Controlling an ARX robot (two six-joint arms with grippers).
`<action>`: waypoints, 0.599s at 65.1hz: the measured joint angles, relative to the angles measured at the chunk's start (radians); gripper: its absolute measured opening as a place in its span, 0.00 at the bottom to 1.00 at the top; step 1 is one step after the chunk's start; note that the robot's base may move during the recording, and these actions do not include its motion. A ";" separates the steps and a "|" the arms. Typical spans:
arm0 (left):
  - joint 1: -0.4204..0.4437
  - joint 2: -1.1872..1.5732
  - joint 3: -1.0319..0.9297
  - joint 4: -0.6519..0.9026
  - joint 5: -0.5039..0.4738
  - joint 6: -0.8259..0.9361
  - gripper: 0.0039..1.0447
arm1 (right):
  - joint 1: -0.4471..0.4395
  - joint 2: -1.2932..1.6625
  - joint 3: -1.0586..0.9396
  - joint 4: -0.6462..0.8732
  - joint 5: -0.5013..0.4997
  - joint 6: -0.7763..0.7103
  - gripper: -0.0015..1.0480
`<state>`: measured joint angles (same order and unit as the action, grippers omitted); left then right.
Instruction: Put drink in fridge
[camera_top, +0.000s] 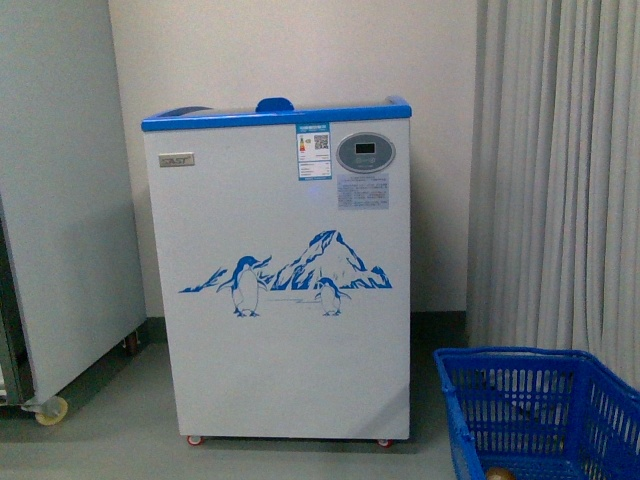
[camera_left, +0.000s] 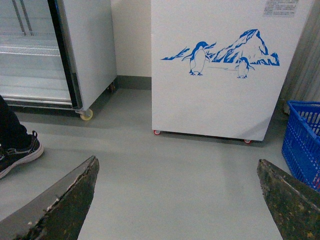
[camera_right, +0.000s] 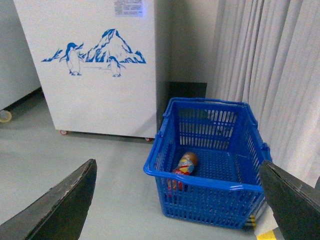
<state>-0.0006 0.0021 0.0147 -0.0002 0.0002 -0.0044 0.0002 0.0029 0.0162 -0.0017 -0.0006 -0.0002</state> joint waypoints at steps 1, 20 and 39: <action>0.000 0.000 0.000 0.000 0.000 0.000 0.92 | 0.000 0.000 0.000 0.000 0.000 0.000 0.93; 0.000 0.000 0.000 0.000 0.000 0.000 0.92 | 0.000 0.000 0.000 0.000 0.000 0.000 0.93; 0.000 0.000 0.000 0.000 0.000 0.000 0.92 | 0.000 0.000 0.000 0.000 0.000 0.000 0.93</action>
<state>-0.0010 0.0021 0.0147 -0.0002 0.0002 -0.0044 0.0002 0.0029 0.0162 -0.0017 -0.0006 -0.0002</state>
